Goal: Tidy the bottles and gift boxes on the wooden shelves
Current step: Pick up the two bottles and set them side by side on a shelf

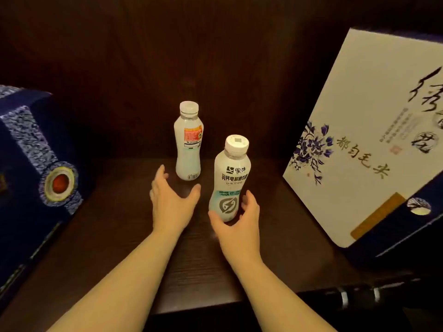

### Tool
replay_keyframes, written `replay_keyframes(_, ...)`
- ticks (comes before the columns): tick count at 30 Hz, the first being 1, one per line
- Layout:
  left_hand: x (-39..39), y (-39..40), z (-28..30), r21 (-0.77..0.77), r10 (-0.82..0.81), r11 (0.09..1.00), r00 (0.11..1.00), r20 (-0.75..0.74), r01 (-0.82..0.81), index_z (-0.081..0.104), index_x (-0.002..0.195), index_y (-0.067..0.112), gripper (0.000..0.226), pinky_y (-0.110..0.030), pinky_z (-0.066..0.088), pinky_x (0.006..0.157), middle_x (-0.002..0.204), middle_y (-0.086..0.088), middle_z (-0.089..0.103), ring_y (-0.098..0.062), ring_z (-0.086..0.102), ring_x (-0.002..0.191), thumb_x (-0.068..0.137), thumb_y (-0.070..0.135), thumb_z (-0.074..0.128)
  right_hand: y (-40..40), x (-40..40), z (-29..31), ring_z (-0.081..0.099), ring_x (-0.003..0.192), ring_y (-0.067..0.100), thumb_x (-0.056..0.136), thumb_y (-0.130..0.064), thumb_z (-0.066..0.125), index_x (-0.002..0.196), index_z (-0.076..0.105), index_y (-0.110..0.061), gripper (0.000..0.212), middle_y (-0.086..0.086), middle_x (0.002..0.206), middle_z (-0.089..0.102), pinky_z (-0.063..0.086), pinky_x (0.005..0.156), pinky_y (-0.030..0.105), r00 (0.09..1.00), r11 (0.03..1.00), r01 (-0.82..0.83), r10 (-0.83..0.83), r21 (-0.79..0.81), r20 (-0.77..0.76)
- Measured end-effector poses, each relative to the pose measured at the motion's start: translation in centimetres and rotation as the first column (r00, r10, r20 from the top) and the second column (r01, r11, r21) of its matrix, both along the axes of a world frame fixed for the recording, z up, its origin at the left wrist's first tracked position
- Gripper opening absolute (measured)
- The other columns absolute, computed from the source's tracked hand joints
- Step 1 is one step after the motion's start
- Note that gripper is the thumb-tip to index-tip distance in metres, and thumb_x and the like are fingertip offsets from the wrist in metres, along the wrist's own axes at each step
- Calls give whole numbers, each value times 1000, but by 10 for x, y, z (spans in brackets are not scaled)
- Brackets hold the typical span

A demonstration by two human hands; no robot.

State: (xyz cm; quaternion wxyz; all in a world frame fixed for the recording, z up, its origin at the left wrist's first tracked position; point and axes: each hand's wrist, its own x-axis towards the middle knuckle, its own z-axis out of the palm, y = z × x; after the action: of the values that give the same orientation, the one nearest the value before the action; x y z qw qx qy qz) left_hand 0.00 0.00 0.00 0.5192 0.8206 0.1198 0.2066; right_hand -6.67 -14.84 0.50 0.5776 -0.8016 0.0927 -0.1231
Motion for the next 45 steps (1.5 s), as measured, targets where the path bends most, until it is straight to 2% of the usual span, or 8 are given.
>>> replay_keyframes(5, 50, -5, 5, 48, 3, 999, 1000, -10, -3, 11, 154, 29, 109, -53, 38, 104, 153, -7, 34, -27, 30, 139, 72, 54, 78, 6, 25, -3, 54, 118, 4, 62, -62, 74, 145, 33, -40, 95, -17, 129, 51, 53, 92, 32, 999, 993, 12, -8, -117, 34)
replay_keyframes(11, 74, -6, 3, 53, -46, 997, 999, -24, 47, 15, 153, 31, 97, -58, 40, 103, 143, 0, 49, -27, 44, 132, 79, 53, 73, 8, 36, -3, 57, 114, 9, 65, -65, 68, 133, 36, -43, 79, -20, 117, 53, 53, 93, 43, 1000, 983, 30, -30, -182, 4)
replay_keyframes(17, 65, -5, 3, 102, -85, 991, 996, 11, 84, 38, 140, 28, 73, -44, 47, 83, 132, -1, 47, -23, 54, 113, 79, 45, 74, 5, 26, -1, 58, 111, 7, 64, -62, 70, 134, 43, -37, 79, -17, 118, 56, 54, 92, 42, 999, 994, 52, -51, -99, 15)
replay_keyframes(26, 11, -4, 1, 46, -68, 997, 998, -7, 68, 37, 136, 22, 75, -37, 45, 75, 130, -2, 38, -20, 53, 100, 75, 36, 79, -15, -24, 6, 64, 106, 7, 64, -51, 80, 130, 49, -39, 73, -10, 117, 65, 56, 90, 37, 997, 997, 27, -21, 78, -73)
replay_keyframes(31, -41, -15, 8, -44, -82, 996, 996, -46, 80, 34, 140, 23, 80, -35, 45, 78, 127, 2, 36, -14, 49, 101, 75, 37, 80, -37, -68, 17, 67, 94, 0, 68, -38, 86, 116, 51, -43, 60, -9, 109, 69, 52, 71, 13, 996, 991, 23, -12, 131, -86)
replay_keyframes(35, -89, -30, 22, -78, -76, 994, 997, -34, 74, 36, 138, 26, 78, -27, 39, 74, 122, 7, 36, -4, 48, 92, 74, 38, 80, -66, -103, 40, 68, 94, 0, 67, -37, 86, 119, 53, -40, 62, -9, 109, 70, 53, 71, 13, 999, 989, 3, 2, 147, -33)
replay_keyframes(39, -139, -56, 62, -69, -113, 991, 993, 23, 114, 37, 137, 26, 77, -31, 43, 80, 120, 7, 37, -4, 50, 94, 74, 36, 80, -108, -145, 78, 67, 97, 0, 71, -29, 87, 114, 55, -44, 55, -12, 110, 69, 53, 73, 13, 999, 988, -11, 5, 155, 39)
replay_keyframes(45, -221, -130, 131, -68, -225, 969, 961, 161, 239, 39, 120, 38, 64, -17, 43, 71, 113, 12, 40, 1, 52, 98, 72, 32, 81, -189, -230, 152, 65, 90, -10, 76, -26, 85, 103, 56, -46, 45, -33, 98, 67, 49, 63, 6, 983, 989, -7, -20, 147, 182)
